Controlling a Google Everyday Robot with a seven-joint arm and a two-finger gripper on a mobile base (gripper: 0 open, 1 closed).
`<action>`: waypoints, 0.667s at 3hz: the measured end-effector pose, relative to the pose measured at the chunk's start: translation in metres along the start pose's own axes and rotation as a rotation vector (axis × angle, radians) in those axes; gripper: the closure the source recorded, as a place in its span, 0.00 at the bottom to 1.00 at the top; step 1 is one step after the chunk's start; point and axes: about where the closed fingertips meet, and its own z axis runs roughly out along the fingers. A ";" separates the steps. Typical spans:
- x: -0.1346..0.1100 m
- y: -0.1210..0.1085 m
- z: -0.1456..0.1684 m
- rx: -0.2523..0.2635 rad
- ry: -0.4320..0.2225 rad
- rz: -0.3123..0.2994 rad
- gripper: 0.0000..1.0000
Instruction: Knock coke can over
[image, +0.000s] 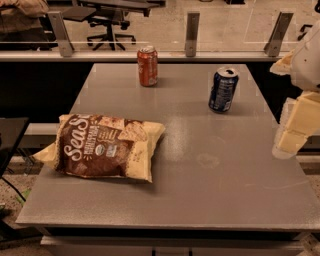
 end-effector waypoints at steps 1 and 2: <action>-0.011 -0.009 0.002 0.009 -0.019 0.004 0.00; -0.031 -0.028 0.011 0.014 -0.064 0.021 0.00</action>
Offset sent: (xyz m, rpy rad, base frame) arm 0.0649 0.0410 0.0000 0.1172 -0.0304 -0.0163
